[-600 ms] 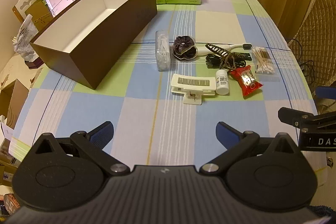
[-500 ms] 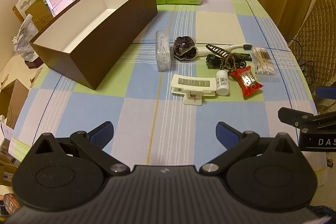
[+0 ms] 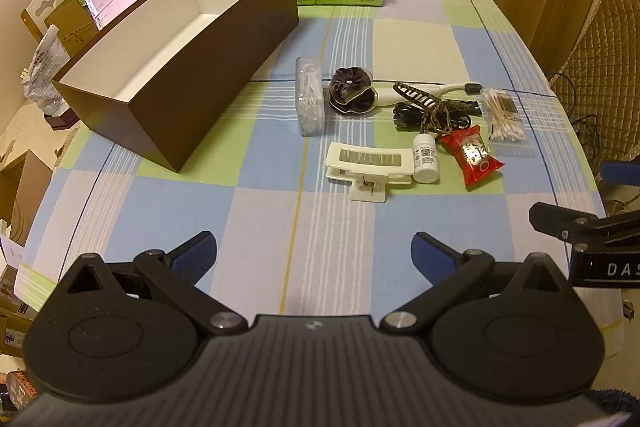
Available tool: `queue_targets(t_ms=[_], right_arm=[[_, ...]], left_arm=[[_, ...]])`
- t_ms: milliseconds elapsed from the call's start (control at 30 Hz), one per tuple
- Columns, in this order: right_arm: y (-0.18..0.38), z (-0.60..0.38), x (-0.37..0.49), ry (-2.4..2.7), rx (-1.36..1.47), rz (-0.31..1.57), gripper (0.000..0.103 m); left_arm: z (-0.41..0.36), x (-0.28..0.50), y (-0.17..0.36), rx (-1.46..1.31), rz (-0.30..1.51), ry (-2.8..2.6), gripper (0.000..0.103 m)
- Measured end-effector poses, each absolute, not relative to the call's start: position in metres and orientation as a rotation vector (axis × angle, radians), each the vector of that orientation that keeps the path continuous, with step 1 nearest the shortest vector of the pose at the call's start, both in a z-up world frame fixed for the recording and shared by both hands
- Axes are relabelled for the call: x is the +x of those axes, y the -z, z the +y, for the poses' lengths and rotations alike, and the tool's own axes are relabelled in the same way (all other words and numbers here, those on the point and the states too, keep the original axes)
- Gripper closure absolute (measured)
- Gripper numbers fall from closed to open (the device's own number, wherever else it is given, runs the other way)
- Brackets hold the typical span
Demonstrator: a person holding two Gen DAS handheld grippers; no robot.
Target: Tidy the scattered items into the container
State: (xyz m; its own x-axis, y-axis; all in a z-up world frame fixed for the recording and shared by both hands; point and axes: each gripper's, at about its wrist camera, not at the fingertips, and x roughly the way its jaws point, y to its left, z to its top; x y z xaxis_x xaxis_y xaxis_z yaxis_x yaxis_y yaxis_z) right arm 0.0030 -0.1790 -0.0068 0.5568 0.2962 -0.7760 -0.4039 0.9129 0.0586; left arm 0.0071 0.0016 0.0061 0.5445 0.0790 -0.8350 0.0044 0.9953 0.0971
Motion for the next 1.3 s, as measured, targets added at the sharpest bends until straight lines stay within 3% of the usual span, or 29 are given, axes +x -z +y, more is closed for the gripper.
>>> queue_targets(t_ms=[733,1300], right_arm=[[0.012,-0.187,0.019,-0.414,-0.058,0.87,0.0],[0.025,-0.199,0.046,-0.407,0.012,0.966,0.0]], left_arm=[[0.004,0.029,0.006,0.077,1.025,0.002,0.001],[-0.006,0.053,0.023,0.111,1.03,0.058,0.001]])
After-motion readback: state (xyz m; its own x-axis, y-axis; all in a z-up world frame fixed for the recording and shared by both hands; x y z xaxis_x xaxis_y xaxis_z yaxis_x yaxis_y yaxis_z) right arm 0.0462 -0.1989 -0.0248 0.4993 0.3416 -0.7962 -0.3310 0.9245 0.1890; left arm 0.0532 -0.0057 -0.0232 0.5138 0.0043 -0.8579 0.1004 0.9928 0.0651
